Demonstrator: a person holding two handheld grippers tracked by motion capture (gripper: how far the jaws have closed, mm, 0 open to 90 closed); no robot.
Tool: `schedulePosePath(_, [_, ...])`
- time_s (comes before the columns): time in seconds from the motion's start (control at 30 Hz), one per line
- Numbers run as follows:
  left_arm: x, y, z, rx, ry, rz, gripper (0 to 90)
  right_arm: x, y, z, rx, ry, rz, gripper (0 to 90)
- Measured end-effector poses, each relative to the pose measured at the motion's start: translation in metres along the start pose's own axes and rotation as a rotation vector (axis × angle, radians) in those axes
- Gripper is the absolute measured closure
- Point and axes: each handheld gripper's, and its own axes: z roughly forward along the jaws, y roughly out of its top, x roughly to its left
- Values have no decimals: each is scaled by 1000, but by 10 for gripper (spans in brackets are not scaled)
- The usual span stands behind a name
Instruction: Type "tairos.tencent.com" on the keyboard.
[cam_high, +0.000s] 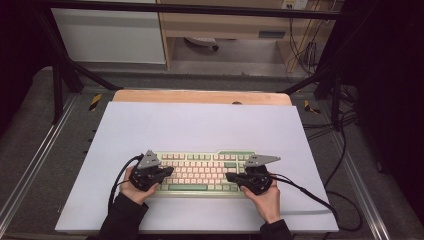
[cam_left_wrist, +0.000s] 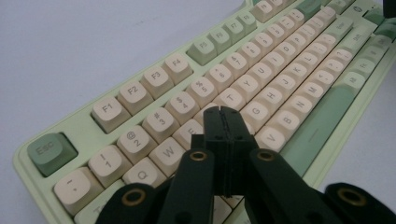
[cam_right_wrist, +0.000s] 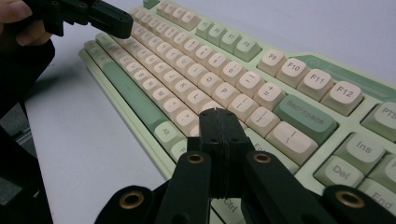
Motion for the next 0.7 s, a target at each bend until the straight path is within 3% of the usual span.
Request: schedulePosePath(0.7, [7, -14, -18, -11, 7, -19, 899, 12, 22, 24, 3, -9, -22, 900])
